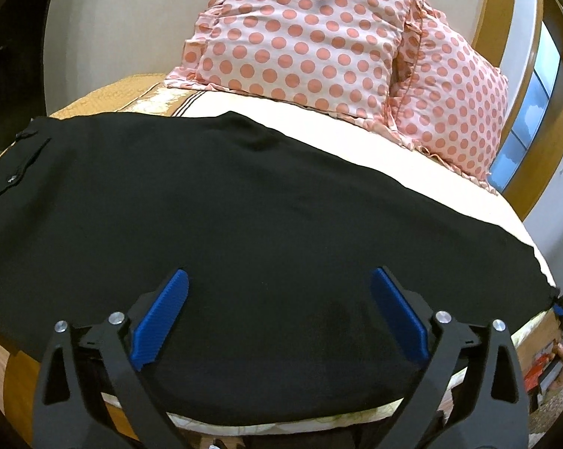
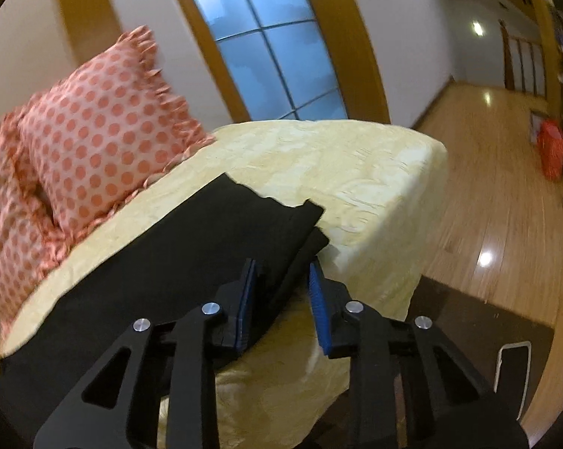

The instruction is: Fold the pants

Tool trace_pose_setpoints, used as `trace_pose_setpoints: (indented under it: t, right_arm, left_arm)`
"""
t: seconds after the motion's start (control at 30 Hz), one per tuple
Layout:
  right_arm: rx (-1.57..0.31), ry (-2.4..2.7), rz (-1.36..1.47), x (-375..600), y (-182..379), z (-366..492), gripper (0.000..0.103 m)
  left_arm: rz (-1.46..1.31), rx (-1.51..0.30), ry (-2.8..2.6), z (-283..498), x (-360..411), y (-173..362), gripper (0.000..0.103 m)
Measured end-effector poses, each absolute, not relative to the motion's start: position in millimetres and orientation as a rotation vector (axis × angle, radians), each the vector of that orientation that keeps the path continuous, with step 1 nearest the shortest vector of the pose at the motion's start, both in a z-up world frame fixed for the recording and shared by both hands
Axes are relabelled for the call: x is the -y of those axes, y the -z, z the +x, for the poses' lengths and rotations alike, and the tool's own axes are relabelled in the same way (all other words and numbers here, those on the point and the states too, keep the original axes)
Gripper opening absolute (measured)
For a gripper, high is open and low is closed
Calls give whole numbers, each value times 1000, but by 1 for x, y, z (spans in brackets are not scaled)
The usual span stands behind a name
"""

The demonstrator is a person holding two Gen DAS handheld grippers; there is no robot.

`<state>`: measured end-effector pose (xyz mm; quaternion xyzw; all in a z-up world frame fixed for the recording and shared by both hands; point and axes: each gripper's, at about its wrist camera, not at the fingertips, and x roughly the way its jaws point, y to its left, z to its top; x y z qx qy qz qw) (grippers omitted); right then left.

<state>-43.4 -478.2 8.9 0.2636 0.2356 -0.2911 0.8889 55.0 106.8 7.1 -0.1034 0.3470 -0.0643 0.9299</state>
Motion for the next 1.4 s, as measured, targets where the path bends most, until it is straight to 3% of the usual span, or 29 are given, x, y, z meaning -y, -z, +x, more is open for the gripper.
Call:
trace_pose_setpoints:
  t: [0.07,0.13,0.17,0.2,0.27,0.57,0.77,0.9,1.0,1.1,1.4]
  right_arm:
    - [-486,601,569,481,-7,-40,30]
    - [-470,602,604,487,-6,-39,24]
    - [-466,593,622,491,-5,-38,13]
    - [-459,578,643,494,-4,-37,9]
    - [-441,560,667,494,-6,-37,7]
    - [-316,292,624,447,-74,-4,7]
    - [-337,-161,585,334,-116,65,7]
    - [-482,-489,545,233,-102,102,7]
    - [-722,-648,437,151,-51,119,6]
    - [-867,-654,436,129,-12,122,7]
    - [-709,-709,501,124,-55,124,6]
  left_arm:
    - [-196,-709,130,55,-104,-7,101]
    - [-185,-705,128,54,-103,-6,101]
    - [-181,-702,128,54,-103,-5,101]
    - [-178,-699,129,54,-103,-5,101]
    - [-165,-691,131,53,-102,-4,101]
    - [-158,-658,144,49,-102,-1,101]
    - [-187,-645,148,48,-105,-1,101]
    - [-239,-635,156,47,-110,-3,101]
    - [-300,-633,175,45,-117,-5,101]
    - [-316,-643,193,43,-121,-7,101]
    - [-356,-608,223,31,-127,-15,101]
